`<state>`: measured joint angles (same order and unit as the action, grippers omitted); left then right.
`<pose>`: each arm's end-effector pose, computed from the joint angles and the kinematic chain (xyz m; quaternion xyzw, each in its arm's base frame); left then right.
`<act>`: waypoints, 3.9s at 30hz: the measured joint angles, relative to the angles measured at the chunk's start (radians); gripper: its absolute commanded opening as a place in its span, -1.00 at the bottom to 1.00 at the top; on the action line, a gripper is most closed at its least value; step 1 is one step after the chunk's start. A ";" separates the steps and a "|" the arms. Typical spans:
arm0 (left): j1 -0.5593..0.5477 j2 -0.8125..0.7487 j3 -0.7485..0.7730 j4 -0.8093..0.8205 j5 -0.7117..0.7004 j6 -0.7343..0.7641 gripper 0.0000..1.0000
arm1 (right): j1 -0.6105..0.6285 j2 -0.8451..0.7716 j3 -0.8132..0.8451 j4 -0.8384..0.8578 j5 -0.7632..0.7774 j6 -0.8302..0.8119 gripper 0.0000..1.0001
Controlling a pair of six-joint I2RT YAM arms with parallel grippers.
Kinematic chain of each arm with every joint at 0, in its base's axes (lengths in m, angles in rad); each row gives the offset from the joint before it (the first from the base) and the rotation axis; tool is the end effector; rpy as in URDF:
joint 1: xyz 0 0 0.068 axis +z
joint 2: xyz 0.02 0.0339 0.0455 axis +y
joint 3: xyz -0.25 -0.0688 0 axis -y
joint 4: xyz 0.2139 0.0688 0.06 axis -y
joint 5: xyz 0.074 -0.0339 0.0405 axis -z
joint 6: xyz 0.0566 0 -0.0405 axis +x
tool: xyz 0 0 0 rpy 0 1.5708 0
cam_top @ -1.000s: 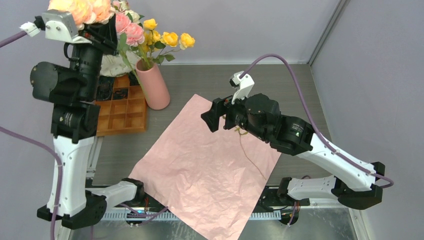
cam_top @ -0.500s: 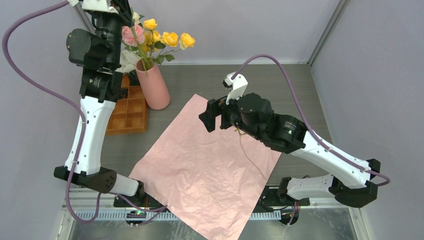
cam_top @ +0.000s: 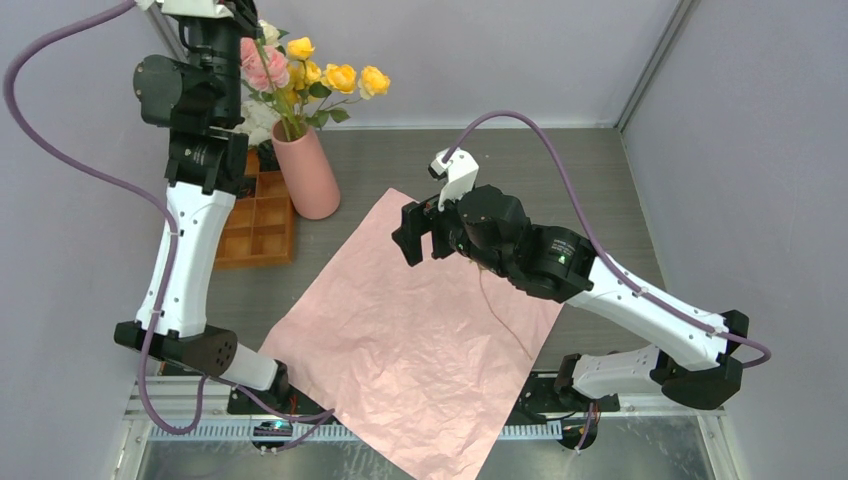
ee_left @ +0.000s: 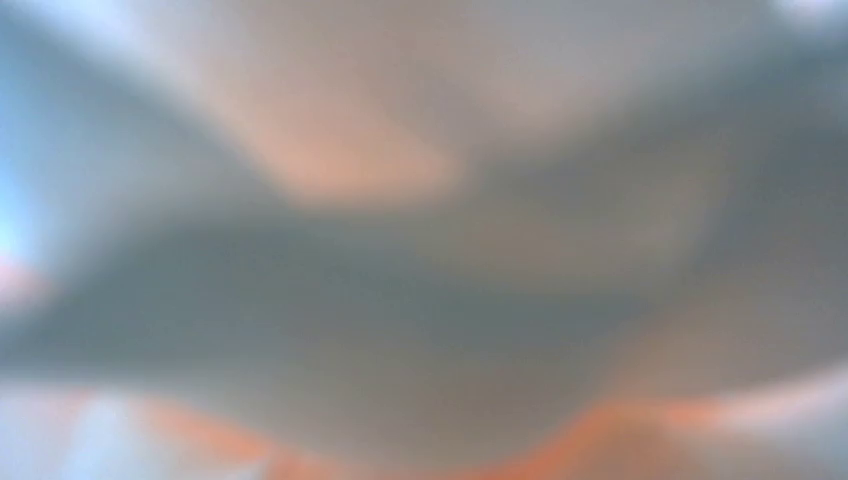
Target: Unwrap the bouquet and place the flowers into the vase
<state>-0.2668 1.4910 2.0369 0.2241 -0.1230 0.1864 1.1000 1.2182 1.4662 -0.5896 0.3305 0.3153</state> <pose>0.2383 -0.0579 0.6157 0.0323 0.3918 -0.0130 0.9194 0.1282 0.2113 0.4161 -0.2205 0.7809 0.2676 0.5196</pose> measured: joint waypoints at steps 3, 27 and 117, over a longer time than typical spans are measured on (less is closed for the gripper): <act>0.017 -0.029 -0.125 0.025 0.001 -0.026 -0.49 | 0.000 0.000 0.000 0.000 0.000 0.000 0.79; 0.093 -0.313 -0.794 -0.053 -0.100 -0.351 0.26 | -0.003 0.017 -0.088 0.022 0.016 0.034 0.81; 0.051 -0.539 -1.115 -0.132 0.917 -1.160 0.36 | -0.471 0.111 -0.059 0.068 -0.546 0.086 -0.99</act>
<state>-0.2161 0.9516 0.9218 0.0925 0.7937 -0.9741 0.6289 1.3293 1.4075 -0.5217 -0.2153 0.4015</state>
